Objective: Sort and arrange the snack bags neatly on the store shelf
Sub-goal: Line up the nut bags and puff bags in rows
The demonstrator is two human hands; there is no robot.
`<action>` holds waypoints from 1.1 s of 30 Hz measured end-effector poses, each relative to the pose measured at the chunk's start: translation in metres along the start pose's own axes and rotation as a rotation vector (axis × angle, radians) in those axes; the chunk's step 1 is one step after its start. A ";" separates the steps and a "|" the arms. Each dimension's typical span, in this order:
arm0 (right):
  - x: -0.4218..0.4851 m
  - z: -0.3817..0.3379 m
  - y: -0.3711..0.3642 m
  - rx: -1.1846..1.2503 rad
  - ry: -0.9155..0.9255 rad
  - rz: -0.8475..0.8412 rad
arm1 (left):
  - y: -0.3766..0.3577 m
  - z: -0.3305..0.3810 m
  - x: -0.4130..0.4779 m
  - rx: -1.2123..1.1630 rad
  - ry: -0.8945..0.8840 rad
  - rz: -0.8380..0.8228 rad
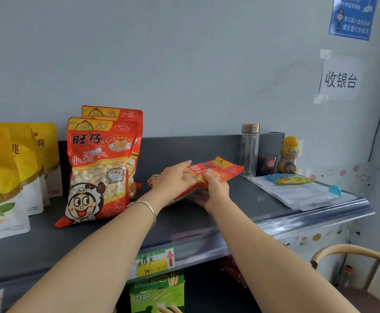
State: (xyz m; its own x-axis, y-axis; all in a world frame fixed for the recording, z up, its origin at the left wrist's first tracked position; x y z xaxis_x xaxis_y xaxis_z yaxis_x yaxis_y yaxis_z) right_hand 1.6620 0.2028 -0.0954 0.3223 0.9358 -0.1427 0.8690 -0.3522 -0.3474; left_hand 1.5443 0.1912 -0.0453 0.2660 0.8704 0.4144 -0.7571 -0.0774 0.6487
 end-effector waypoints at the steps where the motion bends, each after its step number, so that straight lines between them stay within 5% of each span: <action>1: 0.003 0.000 0.001 0.019 0.004 0.050 | 0.003 -0.006 0.001 -0.110 0.002 0.001; 10: -0.007 -0.038 0.016 0.096 0.234 0.318 | 0.018 -0.004 -0.005 -0.122 0.005 0.044; 17: -0.030 -0.045 -0.006 0.094 0.262 0.059 | 0.039 0.008 -0.022 -0.485 0.059 0.017; 27: -0.086 -0.017 -0.114 -0.185 0.418 -0.297 | 0.121 -0.051 -0.087 -0.445 0.044 0.470; 33: -0.106 0.004 -0.153 -0.597 0.654 -0.235 | 0.139 -0.111 -0.108 -0.276 0.177 0.563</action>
State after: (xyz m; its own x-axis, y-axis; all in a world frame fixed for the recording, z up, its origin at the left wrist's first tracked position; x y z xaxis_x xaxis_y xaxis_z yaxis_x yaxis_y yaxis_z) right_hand 1.4933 0.1573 -0.0313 0.1029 0.8671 0.4873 0.9302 -0.2574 0.2616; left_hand 1.3440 0.1404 -0.0702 -0.3005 0.8020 0.5162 -0.8838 -0.4376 0.1654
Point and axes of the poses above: each hand's wrist, its own x-axis towards the middle knuckle, its own y-axis out of the back of the hand, z = x × y, the point moved 3 cm from there along x, towards the middle knuckle, and after that the axes turned 11 degrees about -x, right-handed, at the moved point
